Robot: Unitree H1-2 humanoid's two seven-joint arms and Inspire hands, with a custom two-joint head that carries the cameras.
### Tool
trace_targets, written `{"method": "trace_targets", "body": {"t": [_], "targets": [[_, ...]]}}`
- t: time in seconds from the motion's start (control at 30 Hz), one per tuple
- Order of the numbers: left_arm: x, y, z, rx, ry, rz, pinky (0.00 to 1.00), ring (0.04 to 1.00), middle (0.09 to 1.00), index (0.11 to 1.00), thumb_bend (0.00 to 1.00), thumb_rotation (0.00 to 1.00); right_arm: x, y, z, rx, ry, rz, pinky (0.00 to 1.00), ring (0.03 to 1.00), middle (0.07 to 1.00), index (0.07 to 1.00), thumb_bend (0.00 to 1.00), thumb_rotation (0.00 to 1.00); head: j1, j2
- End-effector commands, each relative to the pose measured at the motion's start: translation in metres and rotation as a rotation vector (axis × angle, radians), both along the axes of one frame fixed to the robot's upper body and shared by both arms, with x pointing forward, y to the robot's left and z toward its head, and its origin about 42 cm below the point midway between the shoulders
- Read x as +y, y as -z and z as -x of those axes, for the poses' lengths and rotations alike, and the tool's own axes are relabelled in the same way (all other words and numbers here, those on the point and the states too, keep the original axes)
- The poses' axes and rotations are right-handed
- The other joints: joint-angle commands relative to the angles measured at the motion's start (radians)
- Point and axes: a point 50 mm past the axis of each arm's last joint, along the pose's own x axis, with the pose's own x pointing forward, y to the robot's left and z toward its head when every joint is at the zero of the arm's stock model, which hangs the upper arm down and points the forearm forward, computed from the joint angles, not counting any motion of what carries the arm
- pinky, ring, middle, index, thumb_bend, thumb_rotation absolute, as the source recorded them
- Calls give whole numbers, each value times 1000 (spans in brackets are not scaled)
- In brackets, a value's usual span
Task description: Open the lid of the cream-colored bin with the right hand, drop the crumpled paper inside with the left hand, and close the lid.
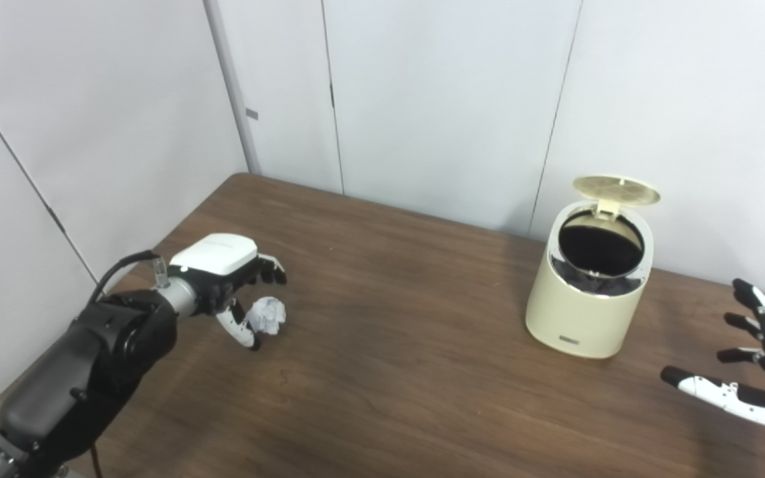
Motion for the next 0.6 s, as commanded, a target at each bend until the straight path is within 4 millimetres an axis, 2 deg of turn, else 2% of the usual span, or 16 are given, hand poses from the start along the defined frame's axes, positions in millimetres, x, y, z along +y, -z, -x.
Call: {"method": "trace_targets", "body": {"t": [0.0, 0.1, 0.33, 0.57], "targets": [[1, -13, -3, -66, 3, -42, 648, 728, 766, 773, 891, 104, -1, -23, -6, -85, -1, 4, 605, 851, 935, 934, 805, 305, -1, 0], [-5, -13, -1, -62, -20, -36, 686, 761, 784, 785, 873, 109, -1, -23, -5, -84, 1, 8, 614, 854, 934, 935, 802, 315, -4, 2], [-5, -6, -4, -67, 5, -56, 659, 752, 781, 775, 860, 123, -3, -23, -3, -80, 7, 18, 584, 841, 931, 934, 805, 321, -8, 7], [-6, 1, -7, -49, 2, -64, 623, 744, 786, 771, 850, 117, -4, -22, -1, -78, 11, 22, 632, 854, 928, 935, 793, 312, -12, 12]]}}
